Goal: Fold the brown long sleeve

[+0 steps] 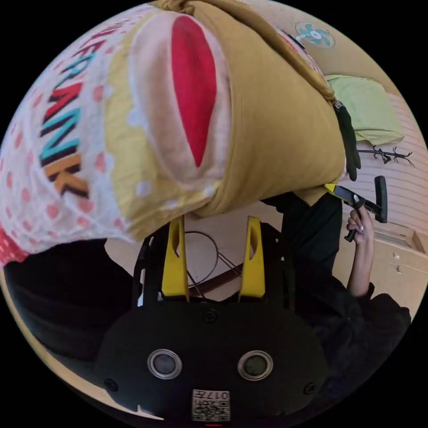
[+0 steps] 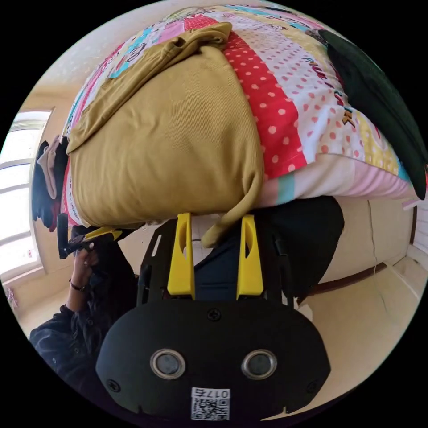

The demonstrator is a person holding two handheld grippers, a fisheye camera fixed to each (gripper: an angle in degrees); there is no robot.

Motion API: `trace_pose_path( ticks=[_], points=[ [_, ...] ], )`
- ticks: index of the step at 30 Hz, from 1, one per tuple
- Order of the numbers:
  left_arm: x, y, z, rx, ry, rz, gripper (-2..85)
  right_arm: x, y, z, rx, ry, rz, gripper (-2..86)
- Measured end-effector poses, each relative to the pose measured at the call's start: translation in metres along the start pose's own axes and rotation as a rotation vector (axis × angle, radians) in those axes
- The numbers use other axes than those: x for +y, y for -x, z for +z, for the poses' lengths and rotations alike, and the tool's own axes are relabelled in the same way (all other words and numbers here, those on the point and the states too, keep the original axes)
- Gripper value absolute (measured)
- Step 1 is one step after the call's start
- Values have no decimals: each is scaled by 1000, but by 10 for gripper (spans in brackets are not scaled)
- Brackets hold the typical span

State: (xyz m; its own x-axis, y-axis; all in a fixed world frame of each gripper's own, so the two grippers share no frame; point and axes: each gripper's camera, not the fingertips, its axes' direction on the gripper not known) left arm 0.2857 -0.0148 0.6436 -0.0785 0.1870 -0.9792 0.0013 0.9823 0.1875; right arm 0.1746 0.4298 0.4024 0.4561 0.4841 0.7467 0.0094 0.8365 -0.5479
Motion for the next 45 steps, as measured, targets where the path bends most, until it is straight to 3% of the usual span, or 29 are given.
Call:
trace_pose_path(
  ticks=[5, 9, 11, 14, 17, 22, 26, 28, 31, 34, 36, 39, 45],
  points=[
    [-10, 16, -3, -10, 30, 28, 48, -10, -2, -24, 74, 110, -84, 41],
    [27, 31, -45, 68, 120, 227, 32, 24, -31, -93, -14, 75, -210, 34],
    [50, 40, -82, 143, 68, 272, 28, 48, -63, -147, -186, 0, -224, 31],
    [79, 53, -159, 434, -14, 337, 24, 75, -104, -219, -513, -130, -265, 28],
    [105, 61, -250, 605, -160, 416, 22, 96, -124, -276, -678, -240, -326, 26],
    [144, 96, -317, 555, -192, 363, 22, 120, -144, -284, -975, -200, -397, 25],
    [175, 144, -314, 866, -256, 181, 28, 130, -173, -262, -1188, -237, -253, 27],
    [163, 144, -324, 920, -294, 230, 29, 108, -173, -263, -1220, -221, -237, 28],
    [93, 138, -365, 975, -319, 303, 32, 37, -158, -296, -1199, -260, -254, 34],
    [-10, 147, -423, 889, -445, 218, 48, -61, -129, -335, -1020, -362, -208, 46],
    [-86, 169, -456, 739, -637, 9, 93, -117, -112, -345, -864, -445, -160, 63],
    [-131, 174, -467, 545, -735, -132, 115, -165, -82, -334, -597, -428, -78, 97],
    [-142, 126, -381, 141, -632, -77, 117, -142, -37, -228, -381, -298, -114, 105]
  ],
)
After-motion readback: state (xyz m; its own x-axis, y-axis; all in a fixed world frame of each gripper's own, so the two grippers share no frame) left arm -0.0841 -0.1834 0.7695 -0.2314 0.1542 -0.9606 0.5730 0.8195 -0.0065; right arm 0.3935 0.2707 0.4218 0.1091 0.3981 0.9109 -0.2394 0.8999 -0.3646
